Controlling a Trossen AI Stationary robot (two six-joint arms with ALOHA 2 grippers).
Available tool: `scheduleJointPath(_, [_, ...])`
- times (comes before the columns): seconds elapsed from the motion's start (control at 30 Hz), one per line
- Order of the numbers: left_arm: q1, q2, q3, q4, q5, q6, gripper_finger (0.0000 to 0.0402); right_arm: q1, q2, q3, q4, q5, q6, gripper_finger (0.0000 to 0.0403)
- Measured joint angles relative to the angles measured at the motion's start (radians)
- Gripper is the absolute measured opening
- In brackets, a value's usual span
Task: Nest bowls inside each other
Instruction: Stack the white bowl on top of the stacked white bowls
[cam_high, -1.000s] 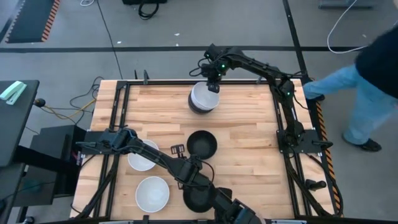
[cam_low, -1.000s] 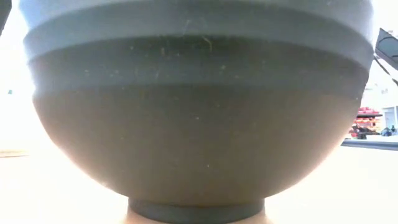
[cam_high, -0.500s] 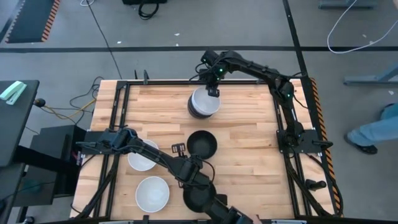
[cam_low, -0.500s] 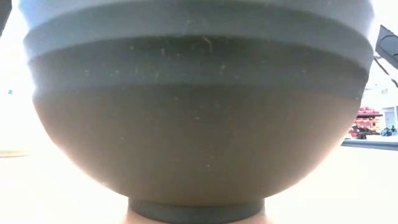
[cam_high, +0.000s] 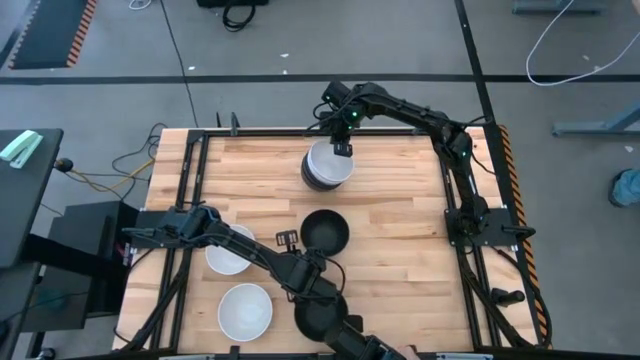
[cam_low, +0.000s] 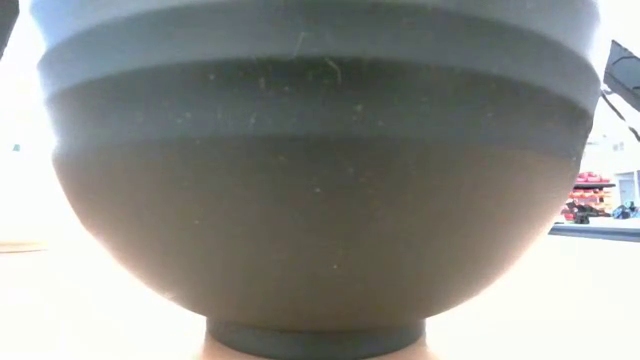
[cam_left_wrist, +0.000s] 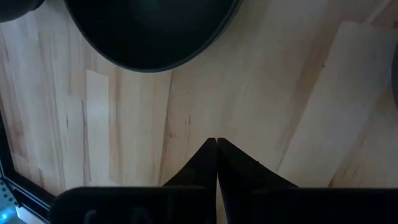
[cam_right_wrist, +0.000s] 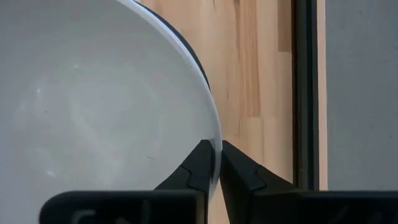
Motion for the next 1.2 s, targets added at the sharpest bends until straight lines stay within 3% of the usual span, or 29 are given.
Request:
scheduleJointPath(0.43, [-0.021, 0.0, 0.0, 0.0, 0.011, -0.04, 0.0029, 0.033, 0.0, 0.0, 0.007, -0.017, -0.038, 0.0035])
scheduleJointPath(1.2, [-0.166, 0.0, 0.0, 0.0, 0.038, -0.341, 0.0021, 0.04, -0.079, 0.0, -0.008, -0.052, -0.018, 0.0037])
